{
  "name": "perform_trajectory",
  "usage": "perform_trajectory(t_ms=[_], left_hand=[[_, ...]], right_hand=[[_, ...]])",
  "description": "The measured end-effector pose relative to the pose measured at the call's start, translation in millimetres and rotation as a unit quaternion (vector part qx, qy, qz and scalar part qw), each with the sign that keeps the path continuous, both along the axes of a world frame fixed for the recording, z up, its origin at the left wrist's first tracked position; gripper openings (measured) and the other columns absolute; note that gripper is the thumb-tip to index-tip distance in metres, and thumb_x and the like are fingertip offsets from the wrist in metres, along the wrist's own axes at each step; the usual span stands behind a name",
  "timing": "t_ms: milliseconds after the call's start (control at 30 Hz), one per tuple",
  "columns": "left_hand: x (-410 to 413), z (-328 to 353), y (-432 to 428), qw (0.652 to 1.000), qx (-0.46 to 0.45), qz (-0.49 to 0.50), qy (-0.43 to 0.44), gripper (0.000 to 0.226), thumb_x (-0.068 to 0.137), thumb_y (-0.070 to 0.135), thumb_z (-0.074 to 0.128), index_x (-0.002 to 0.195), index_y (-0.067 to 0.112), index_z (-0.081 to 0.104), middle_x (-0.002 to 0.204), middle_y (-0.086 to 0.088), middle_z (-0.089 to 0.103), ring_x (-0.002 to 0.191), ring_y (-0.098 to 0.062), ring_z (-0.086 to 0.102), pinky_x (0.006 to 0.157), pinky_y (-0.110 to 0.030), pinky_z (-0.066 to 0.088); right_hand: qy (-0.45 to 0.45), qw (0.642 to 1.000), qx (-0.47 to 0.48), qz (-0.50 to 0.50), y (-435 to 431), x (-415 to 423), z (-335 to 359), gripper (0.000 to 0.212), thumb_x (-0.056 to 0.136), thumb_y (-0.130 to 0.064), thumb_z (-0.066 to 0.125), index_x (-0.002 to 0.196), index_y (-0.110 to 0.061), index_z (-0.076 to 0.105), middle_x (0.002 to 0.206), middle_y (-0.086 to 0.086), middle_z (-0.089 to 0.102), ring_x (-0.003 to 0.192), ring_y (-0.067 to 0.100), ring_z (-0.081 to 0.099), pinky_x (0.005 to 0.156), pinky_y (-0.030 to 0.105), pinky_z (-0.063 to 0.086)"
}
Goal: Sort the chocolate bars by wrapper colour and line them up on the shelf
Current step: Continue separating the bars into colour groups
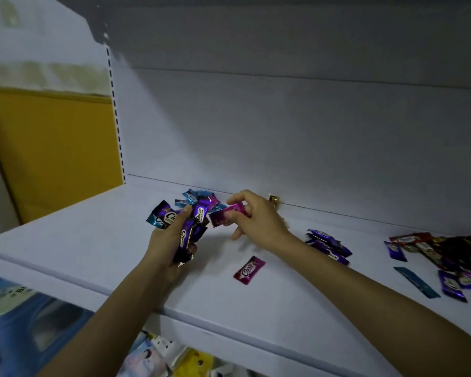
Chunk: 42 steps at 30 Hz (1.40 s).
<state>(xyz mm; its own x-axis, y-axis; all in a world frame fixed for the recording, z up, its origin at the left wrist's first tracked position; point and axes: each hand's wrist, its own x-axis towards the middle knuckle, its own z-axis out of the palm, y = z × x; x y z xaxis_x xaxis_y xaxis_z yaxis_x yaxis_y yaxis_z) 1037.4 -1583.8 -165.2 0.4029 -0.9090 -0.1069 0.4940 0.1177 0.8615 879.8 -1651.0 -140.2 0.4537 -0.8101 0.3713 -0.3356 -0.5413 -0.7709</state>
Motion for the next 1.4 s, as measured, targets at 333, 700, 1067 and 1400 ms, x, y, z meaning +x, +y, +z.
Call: perform_trajectory(t_ms=[333, 700, 1067, 1400], left_hand=[[1, -5, 12, 0.990, -0.056, -0.048, -0.122, 0.017, 0.083, 0.025, 0.068, 0.095, 0.014, 0.068, 0.078, -0.007, 0.075, 0.066, -0.018, 0.072, 0.048, -0.023, 0.052], [1, -14, 7, 0.980, -0.061, -0.059, -0.177, 0.015, 0.082, 0.029, 0.069, 0.092, 0.017, 0.069, 0.080, -0.008, 0.075, 0.072, -0.022, 0.073, 0.057, -0.028, 0.057], [3, -14, 6, 0.988, -0.077, -0.024, -0.134, 0.010, 0.085, 0.024, 0.066, 0.094, 0.019, 0.070, 0.083, -0.006, 0.075, 0.074, -0.020, 0.073, 0.060, -0.026, 0.058], [5, -17, 3, 0.986, -0.078, -0.035, -0.141, 0.025, 0.081, 0.027, 0.069, 0.102, 0.013, 0.069, 0.084, -0.009, 0.075, 0.075, -0.025, 0.073, 0.058, -0.030, 0.057]], right_hand=[[0.106, 0.980, 0.147, 0.077, -6, -39, -3, 0.008, 0.089, -0.021, 0.065, 0.094, -0.015, 0.066, 0.060, -0.002, 0.068, 0.038, 0.003, 0.048, 0.039, 0.015, 0.037], [0.067, 0.995, 0.041, 0.068, 20, -17, 5, 0.012, 0.091, -0.024, 0.060, 0.101, -0.031, 0.060, 0.093, -0.008, 0.066, 0.077, 0.012, 0.068, 0.076, 0.034, 0.054], [-0.018, 0.999, 0.021, 0.026, 13, -5, 5, 0.016, 0.095, -0.006, 0.052, 0.099, -0.015, 0.065, 0.081, -0.005, 0.069, 0.059, 0.012, 0.068, 0.067, 0.019, 0.054], [0.167, 0.979, 0.113, 0.014, -2, -46, -5, 0.007, 0.084, -0.021, 0.071, 0.087, -0.015, 0.070, 0.066, -0.002, 0.070, 0.051, 0.005, 0.059, 0.046, 0.015, 0.042]])
